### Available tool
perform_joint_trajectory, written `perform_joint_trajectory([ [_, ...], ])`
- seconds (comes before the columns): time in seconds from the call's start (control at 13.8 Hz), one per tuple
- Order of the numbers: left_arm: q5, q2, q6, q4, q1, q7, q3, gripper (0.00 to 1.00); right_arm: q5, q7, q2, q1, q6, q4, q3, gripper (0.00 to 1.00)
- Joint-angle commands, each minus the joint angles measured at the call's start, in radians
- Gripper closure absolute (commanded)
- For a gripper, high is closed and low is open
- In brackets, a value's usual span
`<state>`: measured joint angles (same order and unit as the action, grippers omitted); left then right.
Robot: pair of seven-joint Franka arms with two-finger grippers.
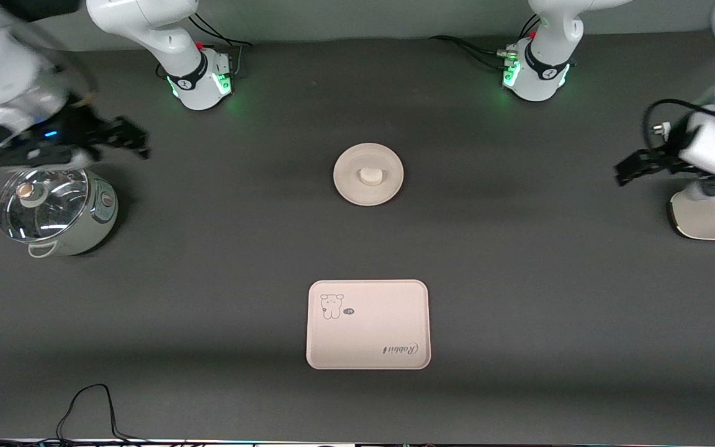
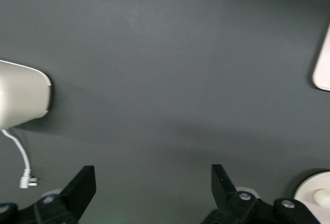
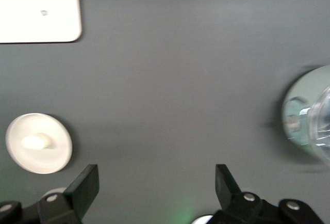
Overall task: Place bun in plate and plate on tray
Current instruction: 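Reach the right gripper down to the rim of the white plate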
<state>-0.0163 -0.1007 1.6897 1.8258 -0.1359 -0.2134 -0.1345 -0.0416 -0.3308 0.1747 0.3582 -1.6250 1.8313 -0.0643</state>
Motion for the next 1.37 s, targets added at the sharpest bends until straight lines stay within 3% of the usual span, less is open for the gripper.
perform_joint_trajectory([
  [0.0, -0.057, -0.027, -0.018, 0.017, 0.016, 0.045, 0.018, 0.00, -0.004, -0.236, 0.034, 0.189, -0.071, 0.065, -0.008, 0.00],
  [0.07, -0.072, -0.027, -0.036, 0.017, 0.048, 0.043, 0.039, 0.00, -0.004, -0.334, 0.031, 0.262, -0.102, 0.081, -0.008, 0.00],
  [0.22, -0.099, -0.025, -0.038, 0.015, 0.239, 0.039, 0.236, 0.00, -0.004, -0.488, 0.006, 0.414, -0.166, 0.103, -0.008, 0.00],
  [0.29, -0.105, -0.027, -0.035, 0.015, 0.266, 0.040, 0.278, 0.00, -0.004, -0.528, -0.016, 0.480, -0.186, 0.103, -0.008, 0.00],
  [0.43, -0.106, -0.025, -0.039, 0.012, 0.227, 0.045, 0.242, 0.00, -0.006, -0.573, -0.055, 0.588, -0.235, 0.103, -0.008, 0.00],
  [0.58, -0.106, -0.024, -0.039, 0.010, 0.106, 0.046, 0.120, 0.00, -0.030, -0.574, -0.078, 0.633, -0.263, 0.103, -0.006, 0.00],
  [0.65, -0.106, -0.024, -0.041, 0.009, 0.087, 0.045, 0.092, 0.00, -0.064, -0.585, -0.081, 0.646, -0.277, 0.103, -0.006, 0.00],
  [0.94, -0.099, -0.025, -0.042, 0.009, 0.050, 0.043, 0.053, 0.00, -0.073, -0.562, -0.080, 0.637, -0.286, 0.138, -0.014, 0.00],
  [1.3, -0.090, -0.025, -0.048, 0.009, 0.055, 0.037, 0.052, 0.00, -0.072, -0.508, -0.083, 0.631, -0.573, 0.363, -0.015, 0.00],
])
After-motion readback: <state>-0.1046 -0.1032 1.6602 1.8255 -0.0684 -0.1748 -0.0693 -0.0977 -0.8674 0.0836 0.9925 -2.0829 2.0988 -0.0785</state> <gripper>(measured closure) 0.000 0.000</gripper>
